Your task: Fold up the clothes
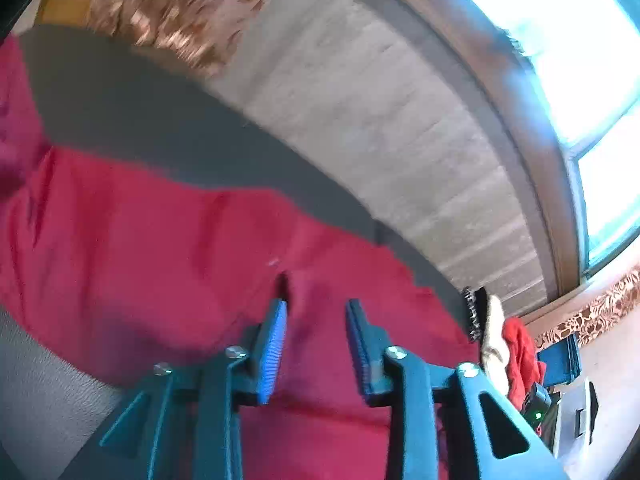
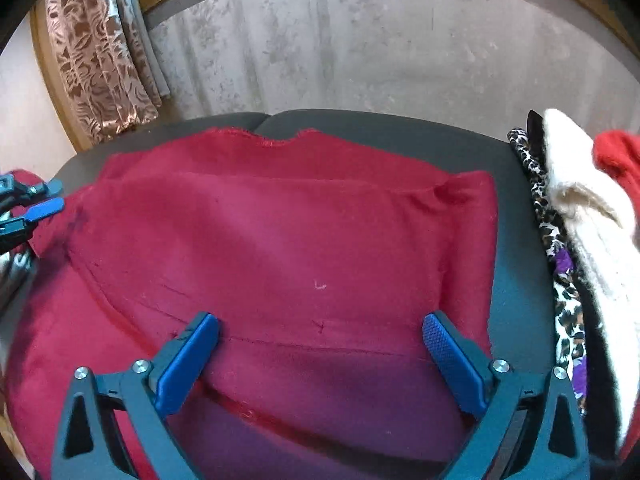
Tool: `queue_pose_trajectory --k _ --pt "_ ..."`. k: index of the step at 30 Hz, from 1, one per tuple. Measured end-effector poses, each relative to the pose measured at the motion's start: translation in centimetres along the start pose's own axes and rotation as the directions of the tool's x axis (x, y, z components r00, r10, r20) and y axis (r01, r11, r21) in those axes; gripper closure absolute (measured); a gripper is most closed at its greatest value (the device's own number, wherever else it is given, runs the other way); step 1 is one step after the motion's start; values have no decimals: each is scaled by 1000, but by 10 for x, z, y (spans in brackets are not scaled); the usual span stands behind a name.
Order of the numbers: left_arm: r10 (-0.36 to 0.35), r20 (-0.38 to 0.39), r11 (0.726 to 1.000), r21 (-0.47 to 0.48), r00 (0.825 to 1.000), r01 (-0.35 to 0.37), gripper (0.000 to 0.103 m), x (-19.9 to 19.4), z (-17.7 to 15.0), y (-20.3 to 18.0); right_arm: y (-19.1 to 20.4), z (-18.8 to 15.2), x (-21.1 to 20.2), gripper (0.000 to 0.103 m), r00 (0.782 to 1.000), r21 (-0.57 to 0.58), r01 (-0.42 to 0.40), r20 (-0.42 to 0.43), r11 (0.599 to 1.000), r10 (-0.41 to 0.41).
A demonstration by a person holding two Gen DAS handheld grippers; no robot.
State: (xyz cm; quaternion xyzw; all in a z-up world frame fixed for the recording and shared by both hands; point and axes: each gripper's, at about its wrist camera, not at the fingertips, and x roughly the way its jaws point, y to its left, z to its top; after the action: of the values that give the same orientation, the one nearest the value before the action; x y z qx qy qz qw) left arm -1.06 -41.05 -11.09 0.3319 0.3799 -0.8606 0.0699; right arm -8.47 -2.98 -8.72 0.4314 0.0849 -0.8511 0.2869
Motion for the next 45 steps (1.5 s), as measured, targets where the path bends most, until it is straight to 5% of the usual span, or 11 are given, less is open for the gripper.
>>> queue_pose_trajectory --k 5,10,16,24,31,37,42,45 --pt "32 -62 987 162 998 -22 70 40 -12 -35 -5 36 -8 0 996 74 2 83 997 -9" --pt "129 -37 942 316 991 -111 70 83 -34 -43 -24 47 31 0 996 53 93 7 994 -94" --pt "69 -11 970 236 998 -65 75 88 -22 -22 -22 61 52 0 992 -28 127 20 991 -127" --pt "-4 4 997 73 1000 4 96 106 3 9 -29 90 84 0 994 -49 91 61 995 -88" --pt "-6 3 998 60 1000 6 99 107 6 11 -49 98 71 0 997 30 -67 24 997 67" --pt "-13 2 999 52 1000 12 99 103 6 13 -69 35 -13 0 957 205 -290 94 935 276" --pt "16 -16 998 59 1000 -15 98 91 -2 7 -42 -46 -31 0 979 127 -204 13 971 204" --pt "25 -20 999 36 999 -24 80 61 -22 8 -27 -57 -39 0 989 87 -144 44 986 140"
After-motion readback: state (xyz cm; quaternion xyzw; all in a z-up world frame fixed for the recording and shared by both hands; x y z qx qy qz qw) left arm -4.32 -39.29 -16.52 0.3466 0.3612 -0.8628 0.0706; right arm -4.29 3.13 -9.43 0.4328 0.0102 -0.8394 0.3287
